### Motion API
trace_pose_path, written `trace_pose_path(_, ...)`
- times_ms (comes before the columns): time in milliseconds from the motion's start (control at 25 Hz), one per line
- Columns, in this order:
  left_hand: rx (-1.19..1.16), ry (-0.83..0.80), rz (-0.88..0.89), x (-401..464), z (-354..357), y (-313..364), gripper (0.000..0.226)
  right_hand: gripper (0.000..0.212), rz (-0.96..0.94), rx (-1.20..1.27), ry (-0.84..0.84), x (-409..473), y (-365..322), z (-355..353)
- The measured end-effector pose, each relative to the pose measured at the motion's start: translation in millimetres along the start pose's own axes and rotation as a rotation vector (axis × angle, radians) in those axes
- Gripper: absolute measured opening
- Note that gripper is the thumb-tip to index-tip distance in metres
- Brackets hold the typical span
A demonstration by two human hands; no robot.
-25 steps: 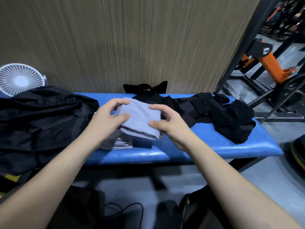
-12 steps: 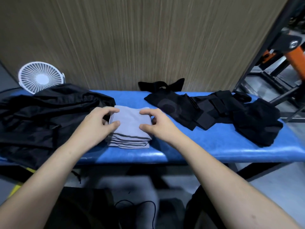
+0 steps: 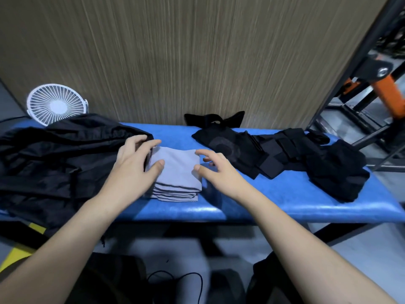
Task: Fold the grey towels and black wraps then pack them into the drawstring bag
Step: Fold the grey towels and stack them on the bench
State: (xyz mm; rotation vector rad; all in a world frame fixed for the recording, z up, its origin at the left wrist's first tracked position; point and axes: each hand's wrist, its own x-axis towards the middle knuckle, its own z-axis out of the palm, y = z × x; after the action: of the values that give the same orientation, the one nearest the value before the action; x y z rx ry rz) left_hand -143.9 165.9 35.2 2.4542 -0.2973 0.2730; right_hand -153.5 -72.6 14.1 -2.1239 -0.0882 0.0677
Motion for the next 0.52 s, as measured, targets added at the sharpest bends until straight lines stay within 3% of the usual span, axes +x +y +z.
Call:
trace_pose_path(80,0.052,-0.062,0.070,-1.4,9.6,2.2,0.051,0.050,0.032,0.050,-0.029,-3.3,-1.2,1.2)
trace_pose_path(240,0.114,-0.257,0.007,-5.8,28.4,-4.8,0.052,0.060,0.103,0.227,-0.069,-7.4,-6.3,20.8)
trace_pose_path(520,0.158,-0.320,-0.016,-2.0,22.9,-18.1,0.052,0.063,0.151,0.350,-0.050,-3.6,-14.9,59.1)
